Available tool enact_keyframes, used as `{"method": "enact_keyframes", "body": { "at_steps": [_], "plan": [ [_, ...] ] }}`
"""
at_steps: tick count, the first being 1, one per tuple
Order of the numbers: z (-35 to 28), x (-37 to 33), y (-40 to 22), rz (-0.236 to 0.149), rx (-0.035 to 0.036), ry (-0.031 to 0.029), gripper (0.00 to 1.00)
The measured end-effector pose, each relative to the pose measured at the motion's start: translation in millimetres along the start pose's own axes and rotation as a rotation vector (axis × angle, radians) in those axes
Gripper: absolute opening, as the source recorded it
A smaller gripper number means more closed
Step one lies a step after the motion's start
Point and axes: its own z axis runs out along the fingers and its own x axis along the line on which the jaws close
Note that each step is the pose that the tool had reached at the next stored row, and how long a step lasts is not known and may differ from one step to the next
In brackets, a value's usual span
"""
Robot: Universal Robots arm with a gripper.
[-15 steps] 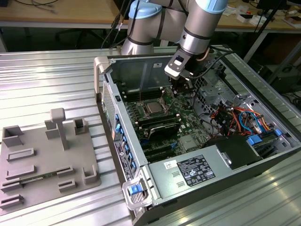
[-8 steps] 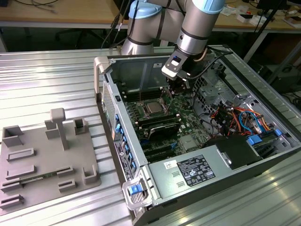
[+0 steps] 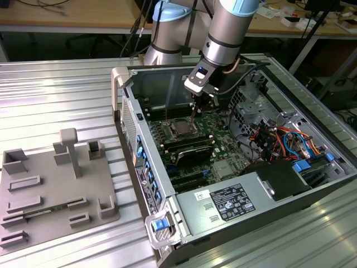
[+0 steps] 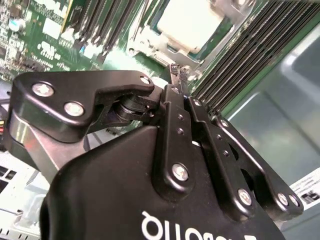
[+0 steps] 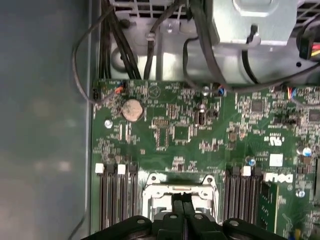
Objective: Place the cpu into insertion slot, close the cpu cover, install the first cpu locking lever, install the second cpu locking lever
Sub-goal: 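Close the cpu cover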
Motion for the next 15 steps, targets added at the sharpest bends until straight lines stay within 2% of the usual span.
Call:
{"method": "enact_keyframes", "body": {
  "at_steps": [6,9,15],
  "plan": [
    [3.4,0.8,-12.9,0.0,0.0008,-0.0001,0.11],
    [7.1,1.5,-29.1,-0.001,0.0009,-0.0002,0.11],
    [12.5,2.8,-53.9,-0.001,0.0009,0.0,0.11]
  ]
}}
